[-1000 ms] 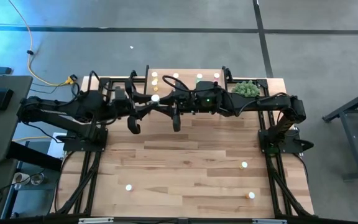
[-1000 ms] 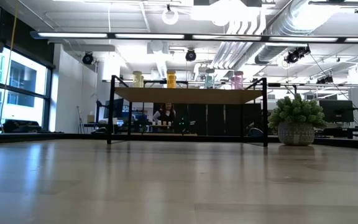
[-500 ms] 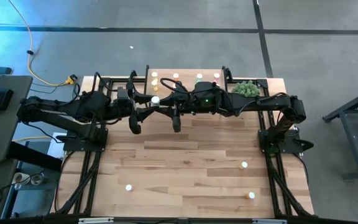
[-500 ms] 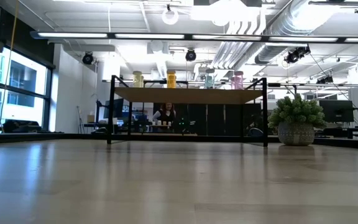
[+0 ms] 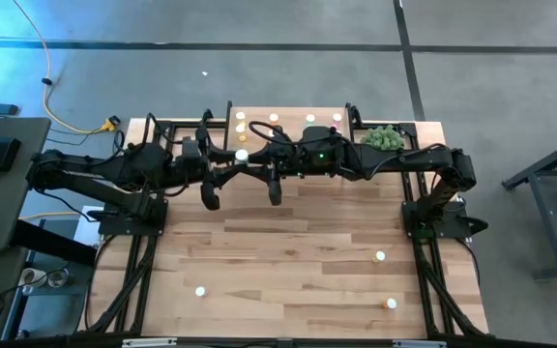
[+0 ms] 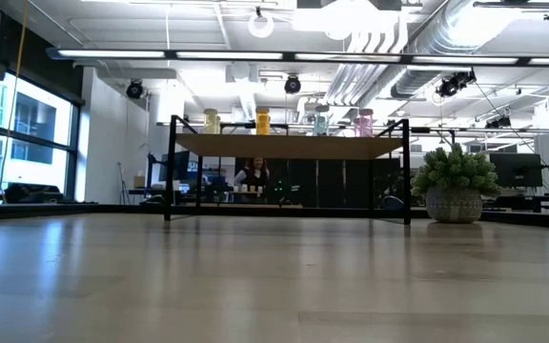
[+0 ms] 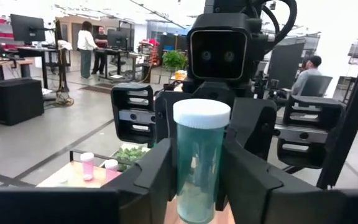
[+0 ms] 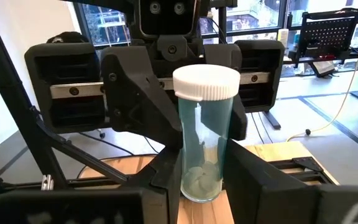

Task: Pick and place medicine bottles onto shelf by color
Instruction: Put the blue pill bottle on the shelf aligned with the other blue pill bottles

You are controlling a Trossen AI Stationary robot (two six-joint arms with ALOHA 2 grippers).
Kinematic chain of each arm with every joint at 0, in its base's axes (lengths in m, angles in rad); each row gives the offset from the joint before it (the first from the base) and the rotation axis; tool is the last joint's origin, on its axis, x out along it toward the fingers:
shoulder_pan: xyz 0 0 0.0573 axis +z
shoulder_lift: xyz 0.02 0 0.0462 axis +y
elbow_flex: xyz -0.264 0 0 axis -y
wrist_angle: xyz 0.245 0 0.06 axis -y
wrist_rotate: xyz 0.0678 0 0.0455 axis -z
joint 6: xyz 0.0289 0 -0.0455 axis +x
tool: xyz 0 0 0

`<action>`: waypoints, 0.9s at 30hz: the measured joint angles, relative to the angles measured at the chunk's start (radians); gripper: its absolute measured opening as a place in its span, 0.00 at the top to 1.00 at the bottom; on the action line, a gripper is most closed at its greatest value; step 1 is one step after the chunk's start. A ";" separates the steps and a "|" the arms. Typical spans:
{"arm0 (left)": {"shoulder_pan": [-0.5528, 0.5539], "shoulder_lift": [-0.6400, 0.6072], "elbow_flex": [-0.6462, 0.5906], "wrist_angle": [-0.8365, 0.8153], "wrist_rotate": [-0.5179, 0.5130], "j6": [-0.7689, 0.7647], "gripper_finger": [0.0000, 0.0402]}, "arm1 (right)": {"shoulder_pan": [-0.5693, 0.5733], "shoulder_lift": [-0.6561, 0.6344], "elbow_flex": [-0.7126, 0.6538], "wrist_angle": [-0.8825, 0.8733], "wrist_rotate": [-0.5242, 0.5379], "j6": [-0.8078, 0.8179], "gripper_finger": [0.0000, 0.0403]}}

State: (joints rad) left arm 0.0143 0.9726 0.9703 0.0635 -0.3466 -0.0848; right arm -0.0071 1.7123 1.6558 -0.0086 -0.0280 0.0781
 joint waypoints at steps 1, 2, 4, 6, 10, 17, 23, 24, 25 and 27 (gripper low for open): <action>0.000 0.000 0.000 0.000 0.001 0.008 0.72 | 0.000 0.000 0.000 0.000 0.000 0.000 0.79; 0.000 0.000 0.000 0.001 0.003 0.015 0.74 | 0.000 0.000 0.000 0.000 0.000 0.000 0.79; 0.000 0.000 0.000 0.001 0.007 0.026 0.76 | 0.000 0.000 0.000 0.000 0.000 0.000 0.79; 0.000 0.000 0.000 0.001 0.013 0.033 0.78 | 0.000 0.000 0.000 0.000 -0.002 -0.002 0.79; 0.000 0.000 0.000 0.001 0.022 0.036 0.79 | 0.000 0.000 0.000 0.000 -0.004 -0.003 0.79; 0.000 0.000 0.000 0.000 0.025 0.037 0.78 | 0.000 0.000 0.000 -0.003 -0.005 -0.020 0.79; 0.000 0.001 0.000 -0.003 0.027 0.039 0.78 | 0.001 0.000 0.000 -0.020 0.001 -0.034 0.72; 0.000 0.001 0.000 -0.005 0.026 0.039 0.78 | 0.001 -0.001 0.000 -0.029 0.000 -0.034 0.69; 0.001 0.001 0.000 -0.008 0.023 0.038 0.78 | -0.002 -0.001 0.000 -0.036 0.000 -0.034 0.66; 0.001 0.001 0.000 -0.013 0.006 0.038 0.78 | -0.008 -0.001 0.000 -0.062 0.000 -0.030 0.60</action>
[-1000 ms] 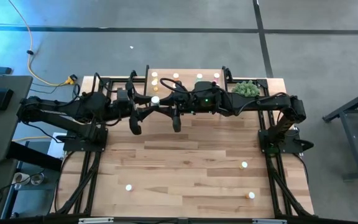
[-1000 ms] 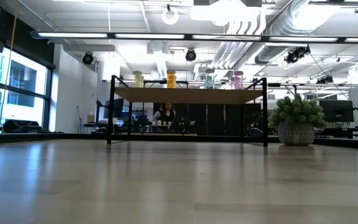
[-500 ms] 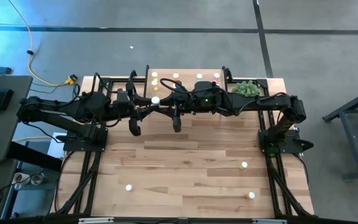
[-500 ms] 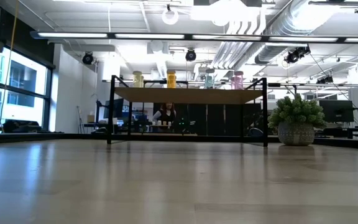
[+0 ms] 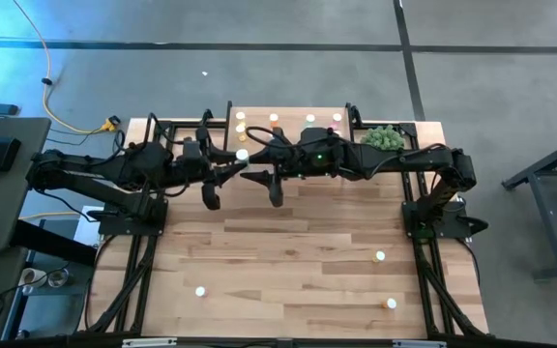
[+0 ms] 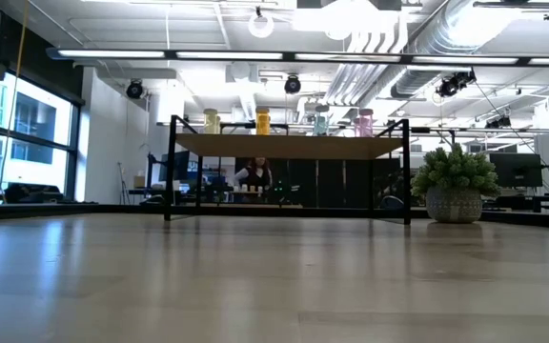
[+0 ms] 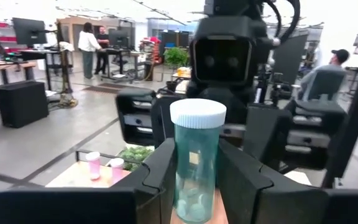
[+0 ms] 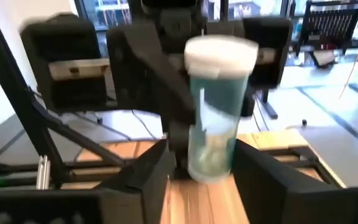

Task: Pick and place medicine bottles onto shelf by color
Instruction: Put the blue pill bottle on the shelf aligned with the other blue pill bottles

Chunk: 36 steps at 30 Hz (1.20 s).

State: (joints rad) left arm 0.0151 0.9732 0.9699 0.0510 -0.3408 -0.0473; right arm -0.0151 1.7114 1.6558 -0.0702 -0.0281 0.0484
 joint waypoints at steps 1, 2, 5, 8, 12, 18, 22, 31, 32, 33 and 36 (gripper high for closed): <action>0.000 -0.001 0.000 -0.003 -0.010 0.000 0.78 | -0.004 0.000 0.000 -0.014 0.000 0.005 0.58; 0.000 -0.001 0.000 -0.004 -0.018 0.001 0.78 | -0.008 0.000 0.000 -0.032 0.000 0.013 0.55; 0.000 -0.001 0.000 -0.003 -0.038 0.027 0.78 | -0.025 -0.001 0.000 -0.109 0.000 0.026 0.50; 0.000 -0.001 0.000 -0.011 -0.067 0.040 0.78 | -0.047 -0.015 0.000 -0.242 0.002 0.007 0.48; 0.000 -0.001 0.000 -0.044 -0.098 0.041 0.78 | -0.085 -0.056 0.000 -0.387 0.064 -0.038 0.47; 0.000 0.005 0.000 -0.095 -0.107 0.051 0.78 | -0.146 -0.148 0.000 -0.362 0.107 -0.099 0.47; 0.000 0.033 0.000 -0.099 -0.108 0.051 0.78 | -0.168 -0.182 0.000 -0.297 0.047 -0.102 0.47; 0.000 0.126 0.000 -0.062 -0.089 0.052 0.78 | -0.142 -0.168 0.000 -0.252 -0.147 -0.094 0.47; 0.000 0.138 0.000 -0.048 -0.086 0.055 0.78 | -0.135 -0.162 0.000 -0.252 -0.148 -0.091 0.47; 0.000 0.146 0.000 -0.044 -0.077 0.059 0.78 | -0.130 -0.157 0.000 -0.253 -0.148 -0.091 0.47; 0.000 0.174 0.000 -0.007 -0.067 0.069 0.78 | -0.111 -0.146 0.000 -0.262 -0.149 -0.091 0.47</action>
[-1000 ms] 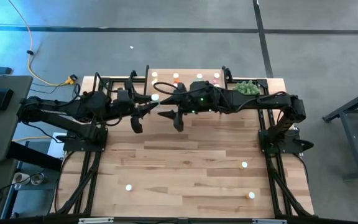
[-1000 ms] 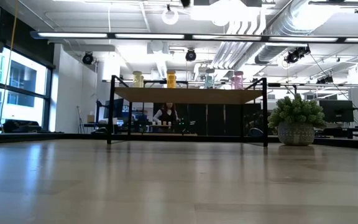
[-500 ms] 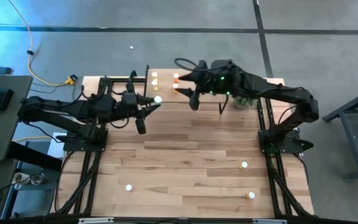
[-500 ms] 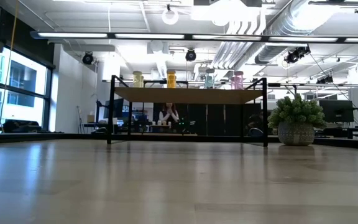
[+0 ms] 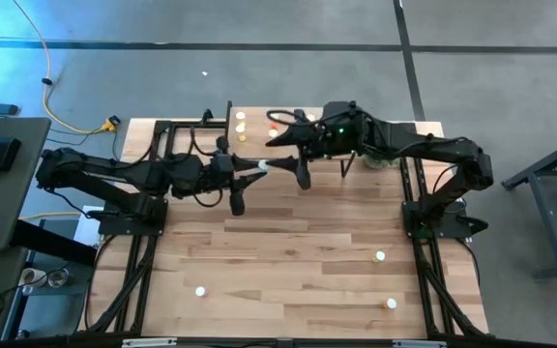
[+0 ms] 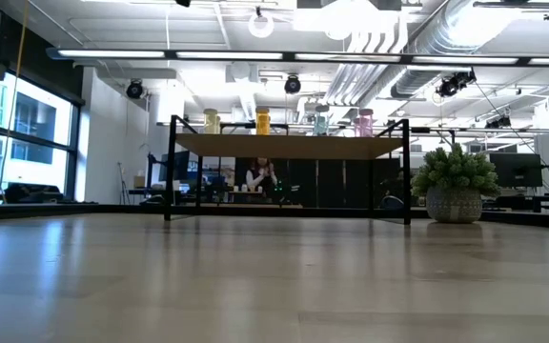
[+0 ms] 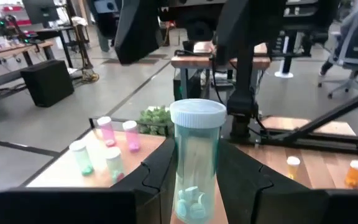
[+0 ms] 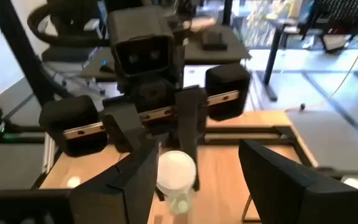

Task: Pick and place medicine bottles onto shelf by color
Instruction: Put the blue pill bottle on the shelf aligned with the other blue pill bottles

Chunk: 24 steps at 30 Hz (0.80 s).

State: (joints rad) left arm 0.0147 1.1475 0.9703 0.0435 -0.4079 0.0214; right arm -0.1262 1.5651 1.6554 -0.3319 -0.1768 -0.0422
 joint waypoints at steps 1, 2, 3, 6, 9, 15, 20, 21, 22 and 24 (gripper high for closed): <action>0.000 0.006 0.000 0.001 0.000 0.001 0.78 | 0.005 0.001 0.000 -0.013 0.000 0.000 0.47; 0.000 0.013 0.000 0.008 0.001 0.001 0.78 | 0.010 0.001 0.000 -0.022 0.000 0.000 0.47; 0.000 0.019 0.000 0.020 0.000 0.000 0.78 | 0.015 0.001 0.000 -0.027 0.000 0.000 0.47; 0.000 0.032 0.000 0.038 0.004 0.001 0.78 | 0.024 0.001 0.000 -0.035 0.001 0.010 0.47; 0.000 0.043 0.000 0.061 0.006 0.001 0.78 | 0.030 0.001 0.000 -0.046 0.001 0.017 0.47; 0.000 0.042 0.000 0.095 0.005 0.010 0.78 | 0.031 0.001 -0.001 -0.077 0.016 0.038 0.47; 0.000 0.042 0.000 0.119 0.005 0.017 0.78 | 0.031 0.001 -0.001 -0.068 0.014 0.037 0.47; 0.000 0.042 0.000 0.123 0.004 0.016 0.78 | 0.031 0.001 -0.001 -0.067 0.010 0.036 0.47; 0.000 0.042 0.000 0.125 0.004 0.017 0.78 | 0.031 0.001 -0.001 -0.066 0.009 0.036 0.47; 0.000 0.042 0.000 0.127 0.004 0.017 0.78 | 0.031 0.001 -0.002 -0.056 0.008 0.040 0.47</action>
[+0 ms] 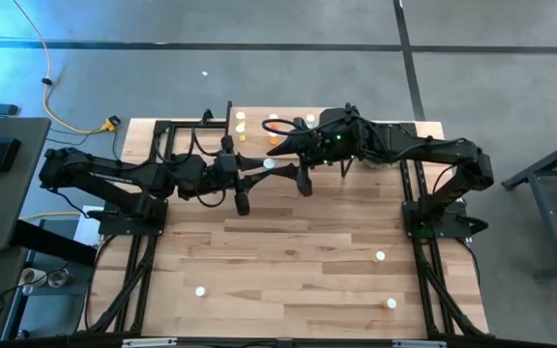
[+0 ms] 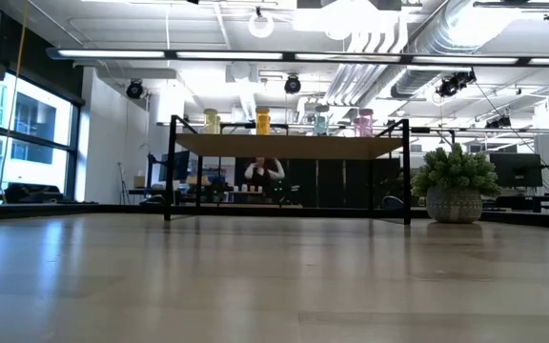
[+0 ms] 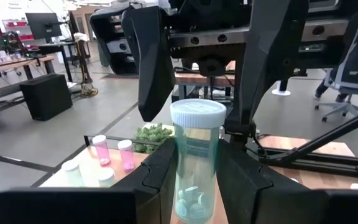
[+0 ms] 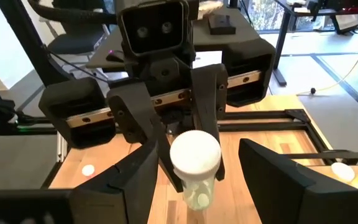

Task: Pick and place medicine bottles onto shelf by color
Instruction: Put the blue pill bottle on the shelf aligned with the other blue pill bottles

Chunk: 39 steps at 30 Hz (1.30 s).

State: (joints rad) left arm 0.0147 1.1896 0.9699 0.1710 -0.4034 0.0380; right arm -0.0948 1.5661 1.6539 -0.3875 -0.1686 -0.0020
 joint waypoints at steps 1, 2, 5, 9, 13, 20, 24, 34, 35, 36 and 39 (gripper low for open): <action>0.000 0.000 0.000 0.005 0.000 0.000 0.78 | 0.000 0.000 0.000 0.006 0.000 0.001 0.47; 0.000 0.000 0.000 0.011 0.000 0.000 0.78 | 0.000 0.000 0.000 0.010 0.001 0.002 0.47; 0.000 0.000 0.000 0.012 -0.001 0.000 0.78 | 0.004 0.000 0.000 0.023 0.002 0.001 0.47; 0.001 0.000 0.000 0.013 -0.002 0.000 0.78 | 0.017 0.007 0.000 0.033 0.003 -0.002 0.47; 0.011 0.000 0.000 0.016 0.010 -0.021 0.78 | 0.019 0.023 0.000 0.038 0.005 -0.004 0.47; 0.027 0.000 0.000 0.009 0.021 -0.034 0.78 | 0.016 0.035 0.000 0.043 0.009 -0.004 0.53; 0.030 0.000 0.000 0.004 0.029 -0.033 0.78 | 0.016 0.035 0.000 0.038 0.008 0.002 0.58; 0.030 0.000 0.000 0.005 0.031 -0.024 0.78 | 0.016 0.035 0.000 0.035 0.014 0.002 0.70; 0.030 0.000 0.000 0.005 0.031 -0.024 0.78 | 0.016 0.035 0.000 0.034 0.020 0.002 0.71; 0.030 0.000 0.000 0.005 0.030 -0.024 0.77 | 0.016 0.035 0.000 0.033 0.024 0.002 0.71; 0.031 0.000 0.000 0.005 0.029 -0.023 0.75 | 0.016 0.035 0.000 0.033 0.038 0.002 0.73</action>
State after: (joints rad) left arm 0.0456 1.1896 0.9695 0.1757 -0.3743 0.0145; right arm -0.0784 1.6009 1.6539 -0.3546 -0.1301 -0.0002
